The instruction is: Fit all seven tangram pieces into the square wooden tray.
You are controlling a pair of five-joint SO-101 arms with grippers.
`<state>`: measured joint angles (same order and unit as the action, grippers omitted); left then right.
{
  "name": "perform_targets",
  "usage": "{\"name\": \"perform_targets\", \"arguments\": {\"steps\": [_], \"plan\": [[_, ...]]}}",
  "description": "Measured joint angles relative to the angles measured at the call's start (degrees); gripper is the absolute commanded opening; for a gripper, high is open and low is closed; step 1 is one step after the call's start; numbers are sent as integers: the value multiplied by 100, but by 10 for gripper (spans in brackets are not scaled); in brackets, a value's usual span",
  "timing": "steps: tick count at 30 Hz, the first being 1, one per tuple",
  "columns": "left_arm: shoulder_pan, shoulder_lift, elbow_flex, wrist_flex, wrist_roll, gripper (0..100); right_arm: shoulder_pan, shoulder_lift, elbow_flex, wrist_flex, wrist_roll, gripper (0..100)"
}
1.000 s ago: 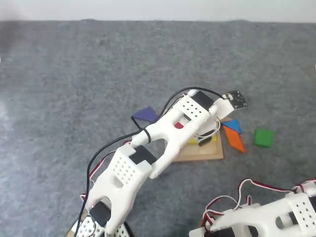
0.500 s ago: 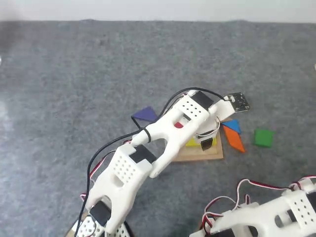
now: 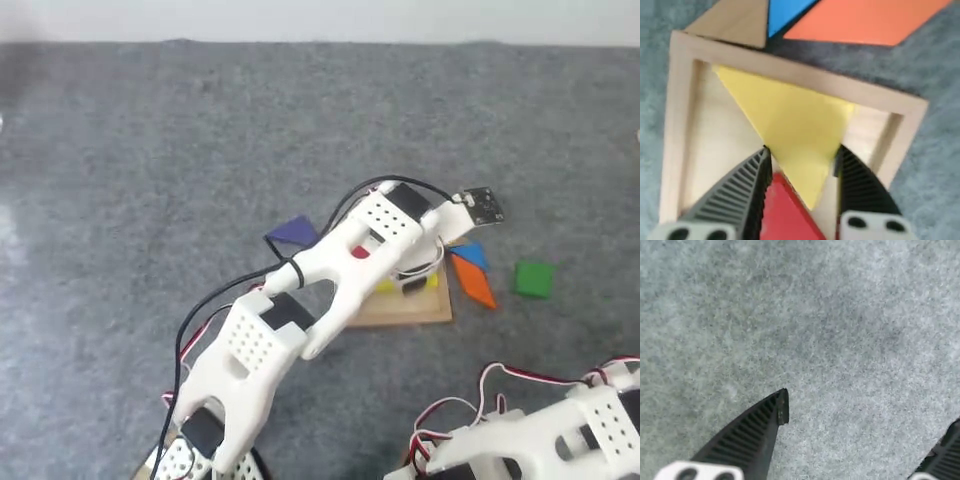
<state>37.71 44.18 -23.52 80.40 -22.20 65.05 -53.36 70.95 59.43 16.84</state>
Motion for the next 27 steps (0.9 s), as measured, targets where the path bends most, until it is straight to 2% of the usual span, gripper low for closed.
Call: {"name": "perform_targets", "arguments": {"steps": [10, 24, 27], "plan": [[-141, 18, -167, 141, -35, 118, -9, 0, 0, 0, 9, 458], [-431, 141, -1486, 914, -9, 120, 0, 0, 0, 0, 9, 458], [-413, 167, -1582, 932, -114, 179, -18, 0, 0, 0, 9, 458]]}}
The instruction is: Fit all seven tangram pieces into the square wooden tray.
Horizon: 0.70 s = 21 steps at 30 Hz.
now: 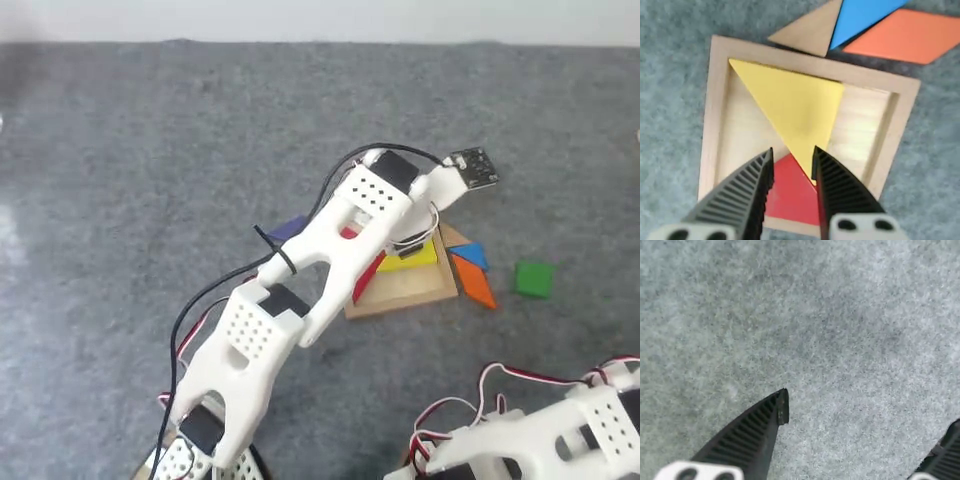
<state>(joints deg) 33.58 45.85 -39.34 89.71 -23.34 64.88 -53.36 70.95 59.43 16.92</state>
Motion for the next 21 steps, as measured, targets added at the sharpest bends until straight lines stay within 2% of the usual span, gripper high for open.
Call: {"name": "perform_targets", "arguments": {"steps": [4, 9, 14, 21], "plan": [[-18, 0, 0, -26, -26, 281, -53, 0, 88, 0, 0, 458], [0, 264, -97, -114, -9, 283, -202, -9, 88, 0, 0, 458], [-26, 993, -431, -492, 510, 283, -229, -9, 88, 0, 0, 458], [-26, 1908, -2057, -132, 1644, 283, -229, -9, 88, 0, 0, 458]]}}
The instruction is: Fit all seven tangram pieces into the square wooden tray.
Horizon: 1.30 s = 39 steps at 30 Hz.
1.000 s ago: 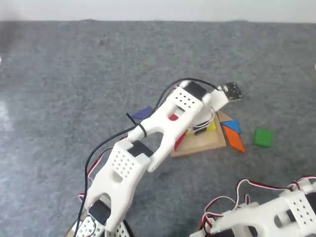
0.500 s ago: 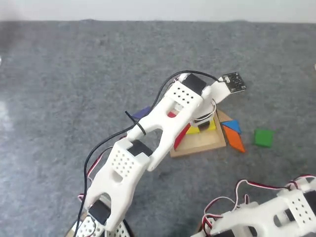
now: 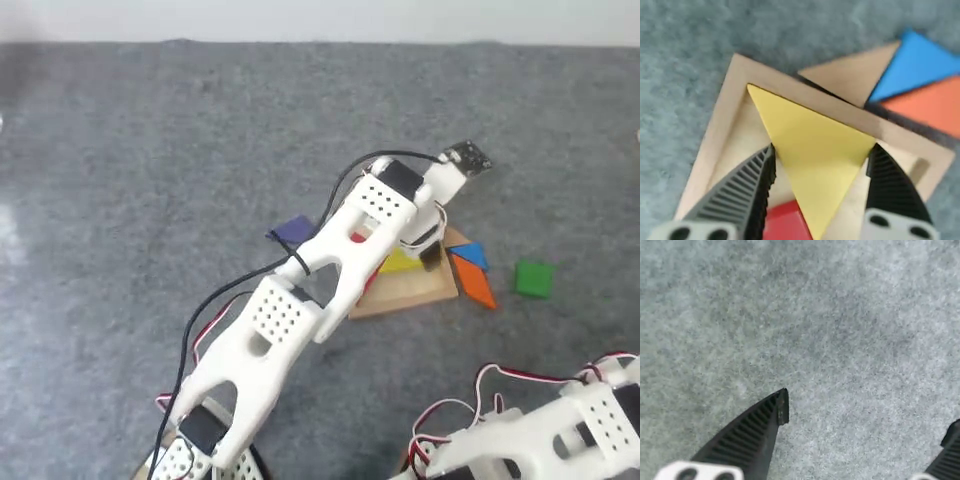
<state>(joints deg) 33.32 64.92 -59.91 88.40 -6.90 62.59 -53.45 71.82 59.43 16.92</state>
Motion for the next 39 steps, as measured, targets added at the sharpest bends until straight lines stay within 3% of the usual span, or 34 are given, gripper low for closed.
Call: {"name": "perform_targets", "arguments": {"steps": [3, 10, 23, 25, 29, 34, 39], "plan": [[-9, 378, -607, 237, 123, 257, 0, 0, 18, 0, 0, 458], [0, 905, -1749, 730, 123, 78, 0, -9, 62, 0, 0, 458], [-44, 967, -2092, 844, -273, 71, 0, -9, 62, 0, 0, 458], [-97, 958, -2374, 1029, -246, 107, 0, -9, 62, 0, 0, 458], [-677, 571, -2523, 1064, -62, 199, -334, -9, 62, 88, 123, 458], [-1697, -334, -2567, 1073, 237, 206, -1187, -9, -167, 633, 378, 458], [-3051, -1635, -1881, 1073, 554, 207, -2444, 105, -1600, 1222, 413, 458]]}}
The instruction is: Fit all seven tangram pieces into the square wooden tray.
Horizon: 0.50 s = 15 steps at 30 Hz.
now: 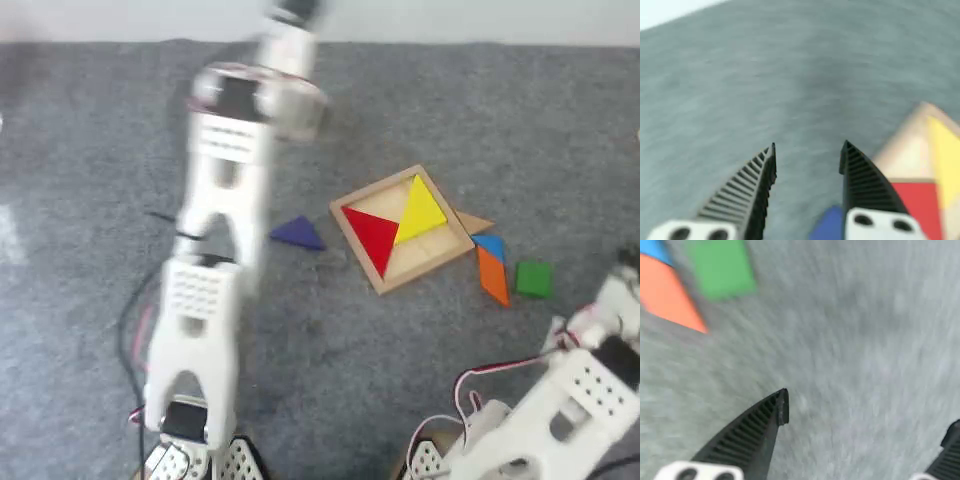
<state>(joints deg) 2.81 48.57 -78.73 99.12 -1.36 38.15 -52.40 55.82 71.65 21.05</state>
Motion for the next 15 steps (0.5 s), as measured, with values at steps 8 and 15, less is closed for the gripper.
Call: {"name": "perform_targets", "arguments": {"steps": [8, 15], "plan": [[-1899, -3068, 4264, 0, -1169, 211, -2813, 2699, -2866, 1002, 237, 458], [-2998, -5398, 7974, -721, -1811, 211, -4229, 5785, -4290, 580, 334, 509]]}}
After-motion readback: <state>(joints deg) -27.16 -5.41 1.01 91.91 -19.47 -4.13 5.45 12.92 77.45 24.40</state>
